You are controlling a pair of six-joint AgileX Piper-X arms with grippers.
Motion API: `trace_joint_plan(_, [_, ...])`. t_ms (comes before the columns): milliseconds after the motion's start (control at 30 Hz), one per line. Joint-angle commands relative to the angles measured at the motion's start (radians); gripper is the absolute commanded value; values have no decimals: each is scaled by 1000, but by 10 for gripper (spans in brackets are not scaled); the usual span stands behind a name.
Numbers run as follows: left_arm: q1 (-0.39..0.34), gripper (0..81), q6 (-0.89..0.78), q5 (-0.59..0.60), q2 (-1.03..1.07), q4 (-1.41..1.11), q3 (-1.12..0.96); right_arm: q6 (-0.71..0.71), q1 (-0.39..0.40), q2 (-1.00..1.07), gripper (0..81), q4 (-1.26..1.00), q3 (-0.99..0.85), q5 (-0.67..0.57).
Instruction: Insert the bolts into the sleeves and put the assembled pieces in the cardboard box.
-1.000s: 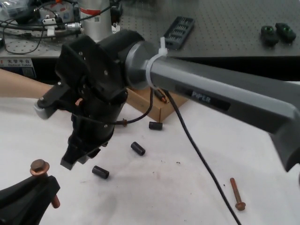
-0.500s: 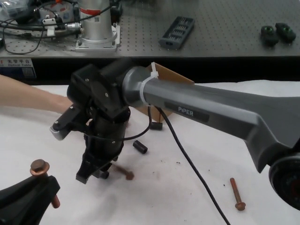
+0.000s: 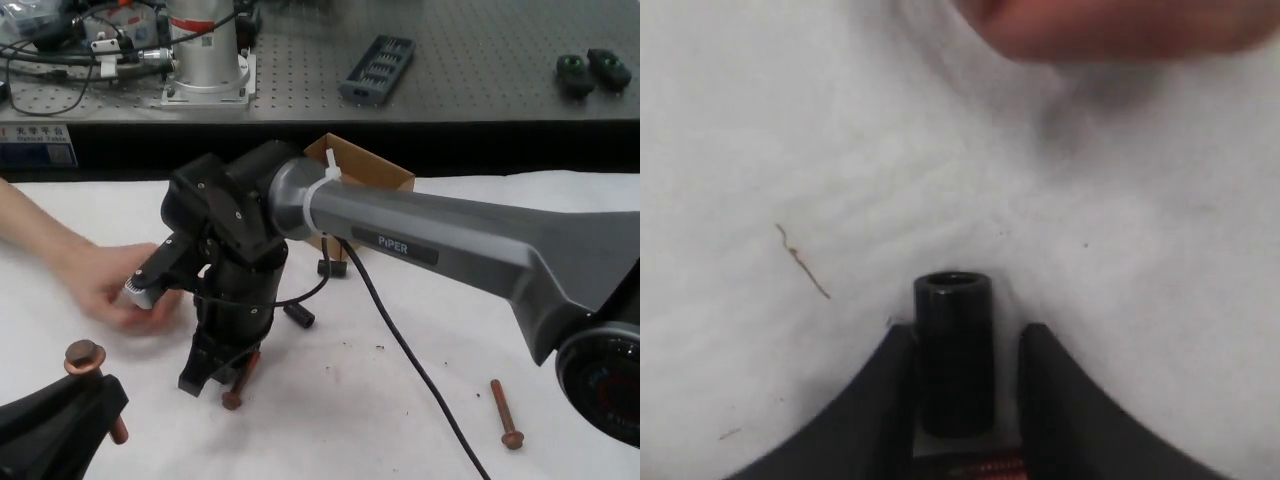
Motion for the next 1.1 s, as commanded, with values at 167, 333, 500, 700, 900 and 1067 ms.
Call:
trace_joint_plan(167, [-6, 6, 1, 9, -8, -14, -3, -7, -3, 24, 58, -2, 8, -20])
trace_joint_plan(333, [-6, 6, 3, 9, -8, -14, -3, -7, -3, 24, 58, 5, 8, -20])
trace_joint_plan(500, [-6, 6, 3, 9, -8, -14, -3, -7, -3, 14, 58, 36, 8, 19])
trace_joint_plan(700, [-6, 6, 3, 5, -8, -14, -3, -7, -3, -66, 58, 92, 8, 121])
trace_joint_plan(900, [-6, 6, 3, 6, -8, -12, -3, 29, -3, -224, 58, 107, 8, 166])
trace_joint_plan(1067, [-6, 6, 3, 6, -8, -12, -3, 70, -3, -382, 58, 103, 8, 166])
